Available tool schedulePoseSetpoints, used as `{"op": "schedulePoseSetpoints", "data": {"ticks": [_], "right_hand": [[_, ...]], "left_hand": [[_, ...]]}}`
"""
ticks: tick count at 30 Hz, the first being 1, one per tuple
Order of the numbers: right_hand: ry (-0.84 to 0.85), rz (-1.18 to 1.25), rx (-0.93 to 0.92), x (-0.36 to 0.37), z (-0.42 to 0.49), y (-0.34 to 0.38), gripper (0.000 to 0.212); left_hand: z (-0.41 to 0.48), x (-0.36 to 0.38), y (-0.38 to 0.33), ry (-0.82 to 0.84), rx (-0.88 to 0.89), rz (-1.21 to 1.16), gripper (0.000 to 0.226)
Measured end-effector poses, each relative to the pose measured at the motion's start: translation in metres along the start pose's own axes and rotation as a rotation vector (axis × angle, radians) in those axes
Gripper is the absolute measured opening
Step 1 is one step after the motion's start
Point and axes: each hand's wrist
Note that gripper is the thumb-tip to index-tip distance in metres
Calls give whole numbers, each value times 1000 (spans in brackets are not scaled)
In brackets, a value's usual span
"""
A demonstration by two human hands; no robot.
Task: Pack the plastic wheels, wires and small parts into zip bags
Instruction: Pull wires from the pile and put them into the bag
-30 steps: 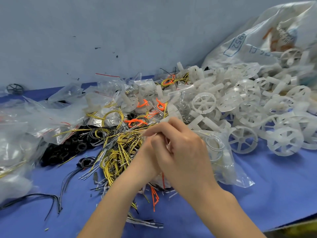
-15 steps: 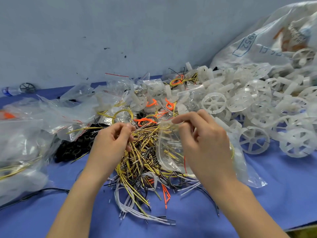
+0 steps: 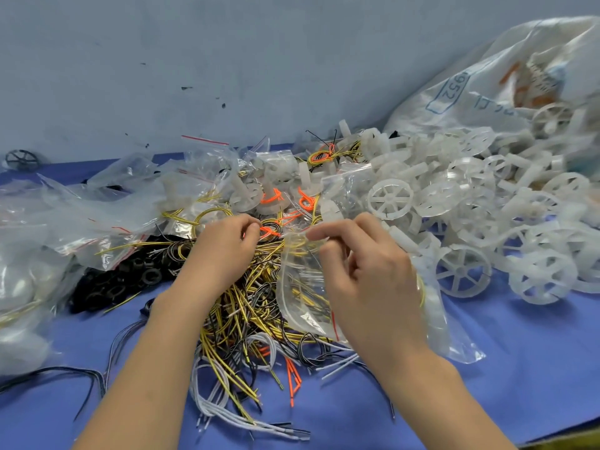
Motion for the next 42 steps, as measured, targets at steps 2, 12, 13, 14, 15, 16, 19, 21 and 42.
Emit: {"op": "schedulePoseSetpoints", "data": {"ticks": [2, 12, 13, 14, 15, 16, 19, 21, 42], "right_hand": [[8, -5, -10, 0, 0, 1, 26], [370, -261, -181, 21, -27, 22, 33], [372, -259, -176, 20, -28, 22, 33], [367, -260, -175, 20, -28, 22, 32], [360, -260, -179, 20, -29, 21, 31], [357, -260, -178, 20, -29, 21, 31], [349, -257, -181, 20, -31, 21, 31], [344, -253, -181, 20, -30, 20, 32], [110, -82, -65, 15, -18, 15, 25]], "left_hand": [[4, 9, -5, 109, 31, 30, 28], [17, 25, -8, 320, 52, 322, 32], [17, 25, -7, 314, 67, 325, 34], [18, 26, -5, 306, 78, 326, 35], [19, 27, -3, 299, 88, 323, 36], [21, 27, -1, 298, 98, 320, 36], [25, 30, 2, 339, 125, 387, 32], [26, 32, 4, 352, 129, 454, 31], [-7, -50, -22, -352, -48, -742, 16]]}}
Point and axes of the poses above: each hand's wrist, its own z-axis towards the middle knuckle, its own x-axis out of the palm, y = z × x, and after that the axes turned 3 degrees about -y, right-handed
